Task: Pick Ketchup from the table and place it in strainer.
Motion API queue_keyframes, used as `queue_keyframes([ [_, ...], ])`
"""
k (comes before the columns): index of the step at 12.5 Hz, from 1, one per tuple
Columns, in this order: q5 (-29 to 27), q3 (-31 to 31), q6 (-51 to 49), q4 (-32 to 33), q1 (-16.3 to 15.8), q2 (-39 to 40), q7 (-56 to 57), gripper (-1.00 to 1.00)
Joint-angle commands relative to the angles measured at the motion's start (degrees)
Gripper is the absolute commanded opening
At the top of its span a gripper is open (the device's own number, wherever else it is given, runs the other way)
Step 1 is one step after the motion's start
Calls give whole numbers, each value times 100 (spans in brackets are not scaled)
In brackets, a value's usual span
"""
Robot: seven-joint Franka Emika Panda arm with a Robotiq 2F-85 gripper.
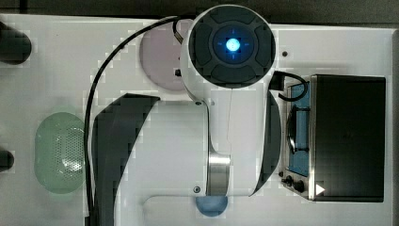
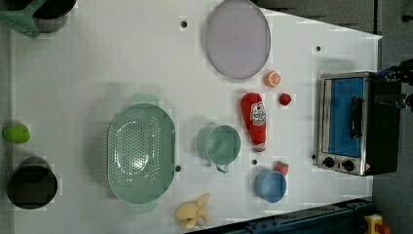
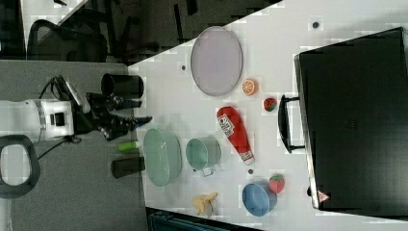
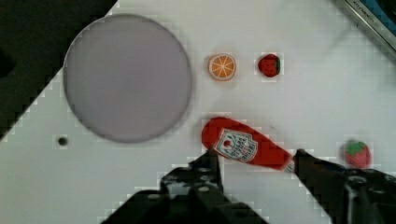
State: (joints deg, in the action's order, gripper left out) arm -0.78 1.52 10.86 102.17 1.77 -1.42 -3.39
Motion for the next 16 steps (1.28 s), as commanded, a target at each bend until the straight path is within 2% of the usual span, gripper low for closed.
queue_keyframes([
  [1,-85,376,-758,719,634,-1363,212,59],
  [3,-85,418,-745,803,622,-1287,333,100],
  [7,-88,602,-656,1166,569,-856,914,100],
  [10,-88,729,56,1483,549,-391,1637,100],
  [16,-86,847,1971,2233,541,401,4636,100],
])
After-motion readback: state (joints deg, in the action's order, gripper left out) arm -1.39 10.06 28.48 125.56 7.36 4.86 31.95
